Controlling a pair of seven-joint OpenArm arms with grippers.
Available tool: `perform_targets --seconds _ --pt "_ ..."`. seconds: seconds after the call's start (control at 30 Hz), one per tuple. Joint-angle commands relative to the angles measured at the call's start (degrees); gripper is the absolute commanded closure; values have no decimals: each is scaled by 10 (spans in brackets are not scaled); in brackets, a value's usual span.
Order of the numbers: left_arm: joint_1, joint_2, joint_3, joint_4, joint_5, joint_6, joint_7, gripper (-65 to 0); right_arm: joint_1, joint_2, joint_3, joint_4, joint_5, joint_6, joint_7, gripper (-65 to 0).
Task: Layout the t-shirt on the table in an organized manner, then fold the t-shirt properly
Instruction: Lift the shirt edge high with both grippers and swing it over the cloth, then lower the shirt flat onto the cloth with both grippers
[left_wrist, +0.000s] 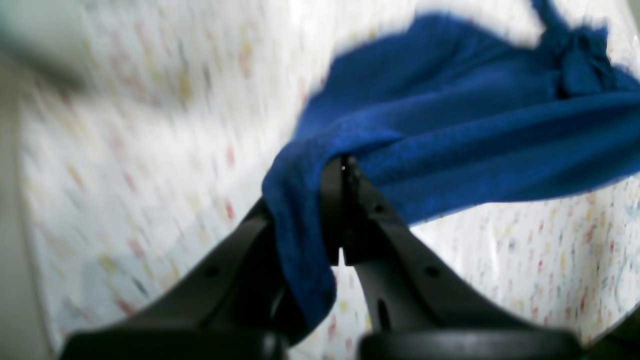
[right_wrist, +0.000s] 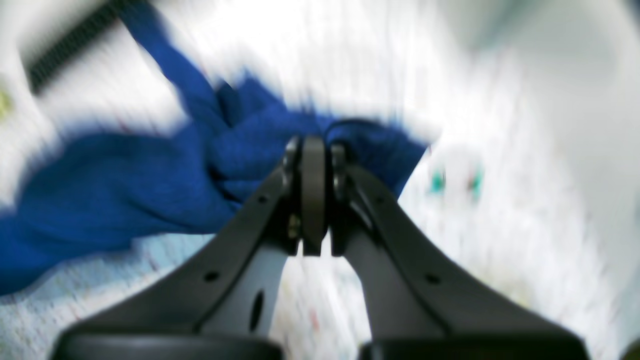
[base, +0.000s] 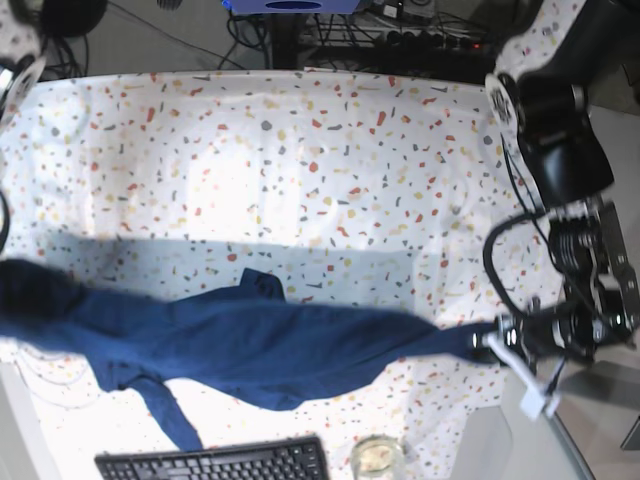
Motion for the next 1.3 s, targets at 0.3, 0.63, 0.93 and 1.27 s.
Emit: perform_targets --seconds 0.3,0.63,0.93,1.27 --pt "153 -23 -60 105 -10 -4 -15 0 -123 -47 2 88 15 2 27 0" --pt "315 -22 -108 200 -9 -4 -15 0 -237 -73 3 122 15 2 29 0" --pt "403 -17 -129 212 -9 -4 -19 0 -311 -84 3 119 12 2 68 0" --pt "430 7 -129 209 -3 -4 -19 0 -336 -84 37 13 12 0 123 0"
